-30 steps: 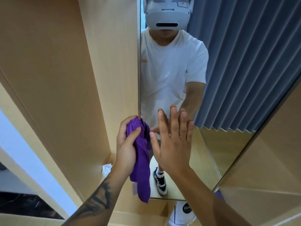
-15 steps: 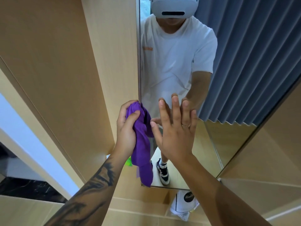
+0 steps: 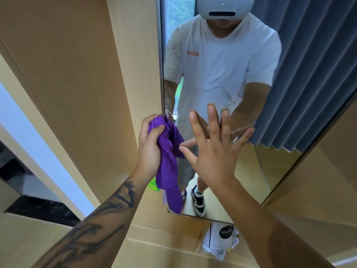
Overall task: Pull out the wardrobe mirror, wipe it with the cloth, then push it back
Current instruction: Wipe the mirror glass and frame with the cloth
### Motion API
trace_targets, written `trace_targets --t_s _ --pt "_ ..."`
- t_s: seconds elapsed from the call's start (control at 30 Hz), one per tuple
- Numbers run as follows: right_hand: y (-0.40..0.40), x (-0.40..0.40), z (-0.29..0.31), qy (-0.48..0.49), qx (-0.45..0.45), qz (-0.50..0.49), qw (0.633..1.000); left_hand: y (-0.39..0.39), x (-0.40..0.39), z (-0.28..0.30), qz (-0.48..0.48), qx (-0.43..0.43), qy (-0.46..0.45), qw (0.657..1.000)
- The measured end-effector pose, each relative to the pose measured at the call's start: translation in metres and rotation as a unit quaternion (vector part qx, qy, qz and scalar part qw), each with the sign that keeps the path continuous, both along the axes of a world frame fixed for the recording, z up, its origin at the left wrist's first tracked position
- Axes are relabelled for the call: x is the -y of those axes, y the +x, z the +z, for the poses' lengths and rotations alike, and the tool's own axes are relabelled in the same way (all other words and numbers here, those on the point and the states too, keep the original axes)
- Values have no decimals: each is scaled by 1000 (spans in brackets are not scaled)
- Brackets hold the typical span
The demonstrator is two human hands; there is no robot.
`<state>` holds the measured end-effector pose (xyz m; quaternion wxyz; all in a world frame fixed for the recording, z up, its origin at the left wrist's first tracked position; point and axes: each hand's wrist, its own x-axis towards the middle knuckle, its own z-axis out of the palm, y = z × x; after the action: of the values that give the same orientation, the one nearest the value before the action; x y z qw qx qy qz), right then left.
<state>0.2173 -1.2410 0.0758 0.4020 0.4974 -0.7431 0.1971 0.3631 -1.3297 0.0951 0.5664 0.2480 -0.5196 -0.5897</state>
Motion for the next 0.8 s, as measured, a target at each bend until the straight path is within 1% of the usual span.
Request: trace_targets --t_s 0.13,0.27,0.37,0.5,0.6,0.67,0.73,0.8 --pt "2 7 -1 -2 13 5 1000 -2 3 9 -21 1 38 999" --pt "1 7 -1 5 16 0 1000 0 7 13 -21 8 23 999" --pt "4 4 3 13 22 -2 1000 -1 6 24 -16 -7 -9 1000" --pt "4 3 2 6 13 -3 1000 0 21 50 7 -26 -90 996" --pt "2 6 0 -4 2 -6 1000 -1 34 61 -4 -55 -127 990" --pt "1 8 -2 -7 -6 -13 1000 -5 36 43 -26 -57 -109 992" --pt "0 10 -4 -12 -13 -16 1000 -6 33 8 -59 -42 -42 996" --pt "-1 10 -6 -19 -13 -13 1000 -2 29 -30 -103 -24 38 994"
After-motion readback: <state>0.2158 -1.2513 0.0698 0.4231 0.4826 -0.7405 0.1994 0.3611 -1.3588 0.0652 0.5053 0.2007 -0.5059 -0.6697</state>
